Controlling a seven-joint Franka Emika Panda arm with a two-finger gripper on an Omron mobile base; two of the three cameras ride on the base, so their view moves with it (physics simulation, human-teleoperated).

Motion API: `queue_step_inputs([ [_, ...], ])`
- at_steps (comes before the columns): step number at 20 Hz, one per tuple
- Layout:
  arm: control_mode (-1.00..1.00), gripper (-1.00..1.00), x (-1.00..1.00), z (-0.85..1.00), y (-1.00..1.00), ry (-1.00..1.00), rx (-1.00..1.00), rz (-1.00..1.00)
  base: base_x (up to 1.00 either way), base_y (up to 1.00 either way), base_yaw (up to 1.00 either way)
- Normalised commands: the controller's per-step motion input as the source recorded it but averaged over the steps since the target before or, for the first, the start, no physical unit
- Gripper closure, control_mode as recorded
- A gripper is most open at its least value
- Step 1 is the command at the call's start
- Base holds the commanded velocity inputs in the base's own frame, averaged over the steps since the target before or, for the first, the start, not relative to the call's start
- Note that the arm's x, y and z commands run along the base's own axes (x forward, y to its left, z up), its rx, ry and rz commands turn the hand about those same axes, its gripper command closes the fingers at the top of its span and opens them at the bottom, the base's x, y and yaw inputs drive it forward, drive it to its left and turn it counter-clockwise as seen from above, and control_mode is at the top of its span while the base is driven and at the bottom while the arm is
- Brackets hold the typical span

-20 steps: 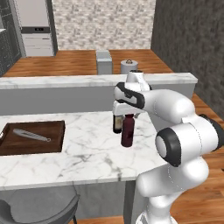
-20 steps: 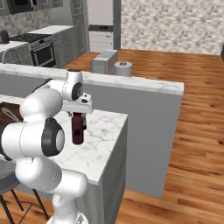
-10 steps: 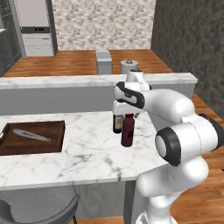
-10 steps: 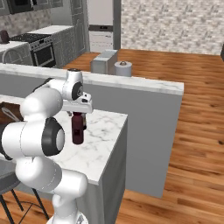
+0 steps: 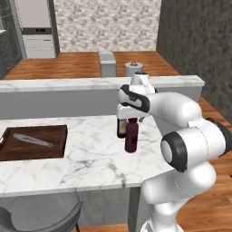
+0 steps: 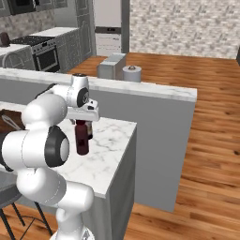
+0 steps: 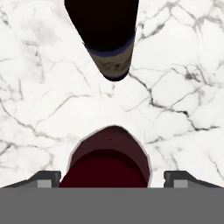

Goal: Place the drinks on the dining counter in a tight cluster.

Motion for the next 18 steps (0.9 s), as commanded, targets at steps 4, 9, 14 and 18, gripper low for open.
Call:
queue_step_inputs([
  [4, -1.00, -1.00, 0.00, 0.00, 0.00, 0.00, 0.00, 0.00, 0.00, 0.00, 0.00],
  [9, -1.00, -1.00, 0.00, 0.00, 0.00, -0.01, 0.00, 0.00, 0.00, 0.00, 0.00],
  [14, -1.00, -1.00, 0.00, 0.03, 0.00, -0.06, 0.01, 0.00, 0.00, 0.00, 0.00],
  [18, -1.00, -1.00, 0.00, 0.26, 0.00, -0.12, 0.03, 0.00, 0.00, 0.00, 0.00],
])
